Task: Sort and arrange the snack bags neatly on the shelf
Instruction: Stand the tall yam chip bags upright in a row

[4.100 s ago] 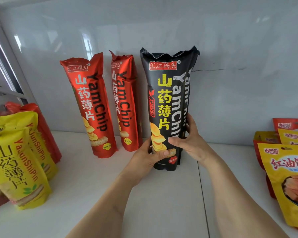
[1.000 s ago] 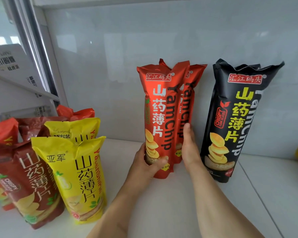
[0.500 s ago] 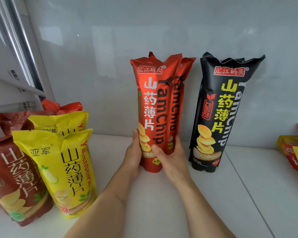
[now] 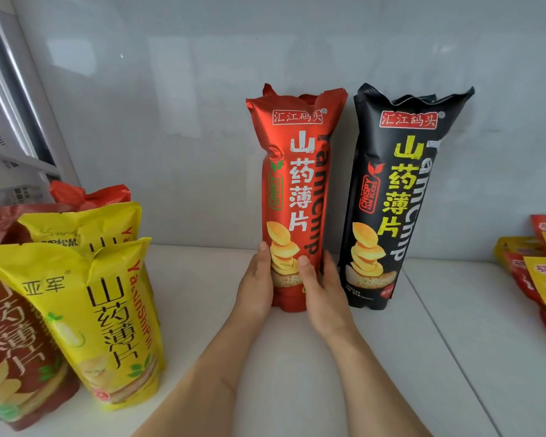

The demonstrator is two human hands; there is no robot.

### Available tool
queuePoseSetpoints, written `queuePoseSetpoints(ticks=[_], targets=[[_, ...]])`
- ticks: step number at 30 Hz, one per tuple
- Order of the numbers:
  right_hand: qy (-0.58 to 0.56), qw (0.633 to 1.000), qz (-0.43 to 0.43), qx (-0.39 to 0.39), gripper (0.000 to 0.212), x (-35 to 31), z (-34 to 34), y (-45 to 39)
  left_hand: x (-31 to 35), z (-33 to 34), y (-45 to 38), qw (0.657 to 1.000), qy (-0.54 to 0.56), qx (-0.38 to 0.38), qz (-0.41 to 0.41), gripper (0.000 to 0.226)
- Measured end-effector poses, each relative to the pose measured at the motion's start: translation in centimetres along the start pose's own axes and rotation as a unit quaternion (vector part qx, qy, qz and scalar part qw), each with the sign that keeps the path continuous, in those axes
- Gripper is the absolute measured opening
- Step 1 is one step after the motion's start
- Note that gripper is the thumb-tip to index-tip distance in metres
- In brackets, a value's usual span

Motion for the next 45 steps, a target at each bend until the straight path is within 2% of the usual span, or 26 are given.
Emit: queuePoseSetpoints(ticks=[5,14,17,20,23,27,30,33,36,40,45], targets=[[0.007,1.000,0.015,0.014,0.051,-0.5,-0.1,0.1,0.0,0.2,0.1,0.999,-0.045,-0.014,0.002,0.037],[0.077,0.996,0.028,0.025,0.046,-0.9,0.0,1.0,1.2,-0.7,1.9,0.997,-0.076,-0.010,0.010,0.043],[0.128,0.990,0.034,0.041,0.049,-1.2,-0.4,2.0,1.0,-1.7,3.1,0.989,-0.151,0.002,0.007,0.044],[0.208,0.974,0.056,0.067,0.049,-1.1,-0.8,3.6,0.4,-2.9,4.2,0.961,-0.276,0.023,0.014,0.038],[0.295,0.952,0.056,0.059,0.042,-1.3,-0.7,5.6,0.3,-4.0,6.0,0.911,-0.406,0.048,0.043,0.041],[0.439,0.898,-0.006,-0.014,0.036,-2.1,0.4,8.2,0.6,-4.7,9.1,0.793,-0.588,0.065,0.147,0.036],[0.494,0.866,-0.055,-0.063,0.034,-2.9,1.4,9.9,0.7,-5.5,11.2,0.752,-0.625,0.070,0.197,0.026],[0.500,0.856,-0.088,-0.097,0.034,-3.9,2.4,11.3,1.1,-6.9,13.4,0.717,-0.641,0.124,0.245,0.017],[0.483,0.860,-0.111,-0.118,0.033,-4.9,3.4,12.6,2.0,-8.4,15.9,0.698,-0.650,0.159,0.255,0.018],[0.437,0.881,-0.130,-0.130,0.032,-6.2,4.9,14.0,2.7,-10.5,19.1,0.694,-0.654,0.183,0.239,0.035],[0.352,0.916,-0.118,-0.152,0.028,-7.5,7.1,15.4,3.4,-12.9,22.4,0.699,-0.654,0.193,0.213,0.029]])
Point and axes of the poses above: each hand's wrist, its own y-axis away from the middle knuckle, its own z-axis out of the palm, x = y × z, the point moved 4 cm from there along -y, towards the middle knuckle, and after that the axes turned 8 degrees about -y, right-handed, at the moved point
